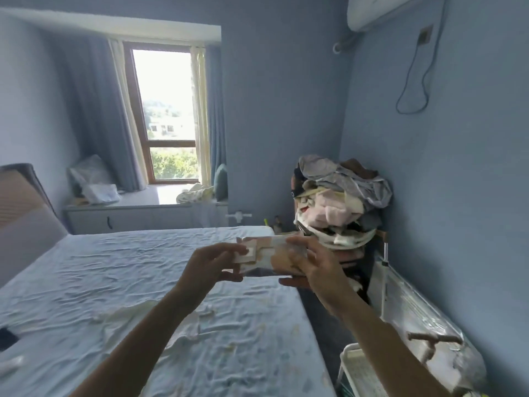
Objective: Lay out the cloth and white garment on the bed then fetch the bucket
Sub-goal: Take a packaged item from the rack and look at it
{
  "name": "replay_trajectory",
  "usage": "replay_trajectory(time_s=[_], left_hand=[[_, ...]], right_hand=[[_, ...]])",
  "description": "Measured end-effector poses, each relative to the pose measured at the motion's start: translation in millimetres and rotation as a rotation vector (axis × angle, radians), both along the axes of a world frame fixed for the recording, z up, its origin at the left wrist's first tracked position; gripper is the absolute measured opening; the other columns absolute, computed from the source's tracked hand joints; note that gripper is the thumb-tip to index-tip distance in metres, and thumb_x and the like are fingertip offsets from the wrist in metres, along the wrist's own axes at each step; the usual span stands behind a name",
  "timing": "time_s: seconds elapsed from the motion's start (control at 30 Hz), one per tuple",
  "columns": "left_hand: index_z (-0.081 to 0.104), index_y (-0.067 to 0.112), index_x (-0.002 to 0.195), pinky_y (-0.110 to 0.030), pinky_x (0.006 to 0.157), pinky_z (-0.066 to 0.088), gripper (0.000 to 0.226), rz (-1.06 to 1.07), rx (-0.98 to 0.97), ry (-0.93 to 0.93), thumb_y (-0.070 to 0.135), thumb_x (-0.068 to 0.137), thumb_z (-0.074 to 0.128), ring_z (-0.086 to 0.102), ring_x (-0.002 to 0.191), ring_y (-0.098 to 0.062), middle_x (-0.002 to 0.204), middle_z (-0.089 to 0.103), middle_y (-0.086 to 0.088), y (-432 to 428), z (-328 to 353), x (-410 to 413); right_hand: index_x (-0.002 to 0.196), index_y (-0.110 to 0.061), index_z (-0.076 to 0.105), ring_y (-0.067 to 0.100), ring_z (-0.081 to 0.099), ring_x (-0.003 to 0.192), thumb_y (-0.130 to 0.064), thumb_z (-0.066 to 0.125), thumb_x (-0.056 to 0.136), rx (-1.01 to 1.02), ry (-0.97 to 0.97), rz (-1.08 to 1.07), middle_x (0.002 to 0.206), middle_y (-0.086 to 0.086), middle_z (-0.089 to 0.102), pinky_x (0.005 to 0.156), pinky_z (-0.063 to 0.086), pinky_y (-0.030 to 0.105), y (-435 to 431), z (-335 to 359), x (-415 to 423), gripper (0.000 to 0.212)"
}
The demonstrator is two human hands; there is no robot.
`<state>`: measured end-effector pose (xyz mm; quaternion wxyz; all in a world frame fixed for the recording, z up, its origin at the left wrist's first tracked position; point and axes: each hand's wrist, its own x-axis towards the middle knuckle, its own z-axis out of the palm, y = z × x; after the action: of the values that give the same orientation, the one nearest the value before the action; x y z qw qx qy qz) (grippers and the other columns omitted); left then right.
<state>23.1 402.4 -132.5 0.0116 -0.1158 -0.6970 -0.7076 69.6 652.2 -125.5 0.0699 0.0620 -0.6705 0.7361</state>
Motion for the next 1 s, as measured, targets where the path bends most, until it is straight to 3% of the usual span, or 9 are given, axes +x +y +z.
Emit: replay_trajectory(time_s=[0.1, 0.2, 0.3, 0.47, 0.57, 0.73, 0.9, 1.0], left_hand=[[0.083, 0.005, 0.102, -0.046, 0.074, 0.066, 0.014, 0.033, -0.033, 0.000, 0.007, 0.097, 0.071, 0.077, 0.087, -0.033, 0.104, 0.079, -0.019, -65, -15, -14], [0.082, 0.008, 0.108, -0.040, 0.073, 0.066, 0.026, 0.075, -0.093, -0.007, 0.009, 0.083, 0.086, 0.079, 0.083, -0.033, 0.105, 0.081, -0.013, -130, -34, -38], [0.080, 0.008, 0.113, -0.035, 0.071, 0.066, 0.033, 0.080, -0.112, -0.048, 0.007, 0.081, 0.088, 0.079, 0.079, -0.032, 0.103, 0.082, -0.013, -181, -62, -67], [0.078, 0.011, 0.120, -0.039, 0.078, 0.067, 0.038, 0.098, -0.106, -0.137, 0.005, 0.083, 0.086, 0.078, 0.077, -0.030, 0.096, 0.081, -0.021, -223, -128, -119], [0.078, 0.008, 0.120, -0.031, 0.069, 0.066, 0.038, 0.135, -0.110, -0.162, 0.000, 0.083, 0.085, 0.078, 0.074, -0.021, 0.099, 0.082, -0.012, -229, -187, -148], [0.079, 0.018, 0.117, -0.027, 0.068, 0.065, 0.037, 0.202, -0.097, -0.245, 0.003, 0.084, 0.085, 0.078, 0.075, -0.022, 0.102, 0.083, -0.006, -230, -330, -202], [0.080, 0.029, 0.109, -0.034, 0.070, 0.066, 0.040, 0.236, -0.143, -0.308, 0.002, 0.081, 0.087, 0.080, 0.081, -0.021, 0.109, 0.081, -0.011, -227, -513, -239], [0.078, 0.025, 0.116, -0.041, 0.072, 0.068, 0.042, 0.258, -0.214, -0.317, 0.001, 0.083, 0.086, 0.081, 0.083, -0.027, 0.107, 0.081, -0.007, -223, -615, -244]], right_hand=[[0.126, -0.022, 0.070, 0.034, 0.079, 0.098, -0.019, 0.083, 0.089, 0.089, -0.024, 0.043, 0.126, 0.015, 0.071, 0.076, 0.065, 0.055, -62, -20, -23, 0.040], [0.123, -0.021, 0.072, 0.030, 0.079, 0.095, -0.012, 0.088, 0.083, 0.163, -0.040, 0.049, 0.123, 0.015, 0.070, 0.073, 0.066, 0.051, -124, -43, -53, 0.045], [0.124, -0.018, 0.071, 0.030, 0.078, 0.096, -0.008, 0.090, 0.079, 0.177, -0.073, 0.068, 0.119, 0.016, 0.072, 0.075, 0.066, 0.049, -173, -69, -85, 0.049], [0.127, -0.021, 0.070, 0.028, 0.077, 0.098, -0.007, 0.091, 0.076, 0.185, -0.171, 0.078, 0.117, 0.012, 0.074, 0.082, 0.065, 0.046, -217, -126, -136, 0.057], [0.128, -0.027, 0.070, 0.025, 0.077, 0.100, -0.010, 0.092, 0.076, 0.231, -0.208, 0.100, 0.115, 0.009, 0.075, 0.084, 0.065, 0.042, -228, -177, -171, 0.059], [0.126, -0.030, 0.071, 0.019, 0.077, 0.100, -0.013, 0.094, 0.075, 0.291, -0.270, 0.109, 0.118, 0.008, 0.075, 0.086, 0.065, 0.036, -238, -314, -237, 0.058], [0.121, -0.028, 0.069, 0.010, 0.076, 0.096, -0.017, 0.094, 0.074, 0.357, -0.317, 0.109, 0.119, 0.000, 0.073, 0.081, 0.064, 0.031, -240, -504, -279, 0.054], [0.124, -0.025, 0.068, 0.009, 0.076, 0.098, -0.014, 0.093, 0.075, 0.386, -0.336, 0.123, 0.121, 0.001, 0.072, 0.082, 0.063, 0.028, -239, -614, -286, 0.057]])
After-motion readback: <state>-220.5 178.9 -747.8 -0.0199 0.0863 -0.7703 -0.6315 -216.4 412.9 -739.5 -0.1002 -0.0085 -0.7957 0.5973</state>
